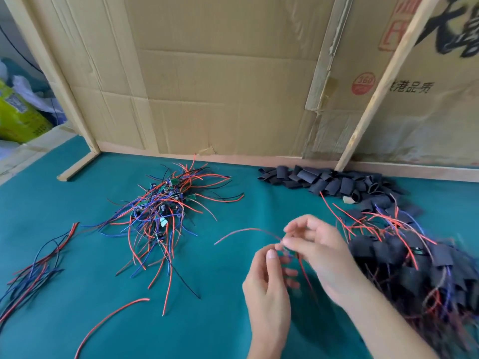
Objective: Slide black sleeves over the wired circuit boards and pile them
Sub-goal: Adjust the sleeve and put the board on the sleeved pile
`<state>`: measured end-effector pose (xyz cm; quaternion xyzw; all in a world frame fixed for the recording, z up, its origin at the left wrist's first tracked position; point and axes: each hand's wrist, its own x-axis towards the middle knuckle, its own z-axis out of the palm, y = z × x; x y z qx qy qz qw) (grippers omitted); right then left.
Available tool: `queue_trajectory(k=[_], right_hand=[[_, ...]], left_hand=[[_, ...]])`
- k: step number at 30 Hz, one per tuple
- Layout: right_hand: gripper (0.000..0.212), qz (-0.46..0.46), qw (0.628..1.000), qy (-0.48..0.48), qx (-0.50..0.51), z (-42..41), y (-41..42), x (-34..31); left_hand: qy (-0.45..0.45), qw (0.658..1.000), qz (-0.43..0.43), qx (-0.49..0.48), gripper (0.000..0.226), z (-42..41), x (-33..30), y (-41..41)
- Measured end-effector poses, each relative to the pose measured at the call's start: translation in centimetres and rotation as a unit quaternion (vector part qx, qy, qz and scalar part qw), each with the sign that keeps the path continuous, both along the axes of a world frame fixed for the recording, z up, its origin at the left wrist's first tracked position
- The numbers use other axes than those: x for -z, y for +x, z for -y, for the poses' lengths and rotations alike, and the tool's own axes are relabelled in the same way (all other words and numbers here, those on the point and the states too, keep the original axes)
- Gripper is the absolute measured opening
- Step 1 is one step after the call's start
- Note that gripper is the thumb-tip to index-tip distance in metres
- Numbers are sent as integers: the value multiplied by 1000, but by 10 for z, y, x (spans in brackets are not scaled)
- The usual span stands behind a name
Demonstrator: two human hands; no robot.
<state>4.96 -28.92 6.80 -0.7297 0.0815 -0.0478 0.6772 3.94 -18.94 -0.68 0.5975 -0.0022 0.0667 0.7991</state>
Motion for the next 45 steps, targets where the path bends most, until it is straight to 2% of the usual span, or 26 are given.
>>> queue_trajectory(k=[2,6,8,10,13,17,20,24,26,29,33,35,38,41,45], right_hand=[[24,15,992,-119,23,-15,-8,24],[11,-11,990,-140,-17,-6,2,22],[9,-6,981,-193,-32,1,17,10],[10,19,968,-250,7,8,43,3],[22,15,930,-361,75,20,101,1],[47,-122,861,-493,15,33,160,13],[44,-174,812,-557,6,35,176,25],[44,-193,781,-593,27,36,182,33],[45,-176,792,-582,52,38,182,35],[38,-120,830,-534,110,38,169,24],[17,51,870,-454,182,35,111,-1],[11,103,887,-412,182,31,74,-7],[21,106,923,-338,150,28,29,-5],[26,108,940,-301,121,28,9,10],[18,91,968,-222,71,24,-2,26]], left_hand=[[45,999,11,-13,31,-3,0,1],[77,997,-1,-28,30,0,0,-2],[62,997,-25,-28,25,0,0,-1],[65,997,-32,-22,23,2,-1,0],[74,997,-37,-3,22,4,-3,0],[78,996,-50,4,22,3,-2,-1],[81,996,-42,6,30,5,-3,0],[87,996,-29,6,38,6,-4,0],[86,996,-21,4,38,6,-2,0],[78,997,-21,-2,37,7,-4,0],[59,998,-29,-22,34,10,-5,0],[56,997,-27,-39,25,11,-6,0],[51,997,-32,-52,17,10,-7,-1],[63,997,-24,-46,18,9,-8,-3],[84,996,-17,-9,28,9,-10,-6]])
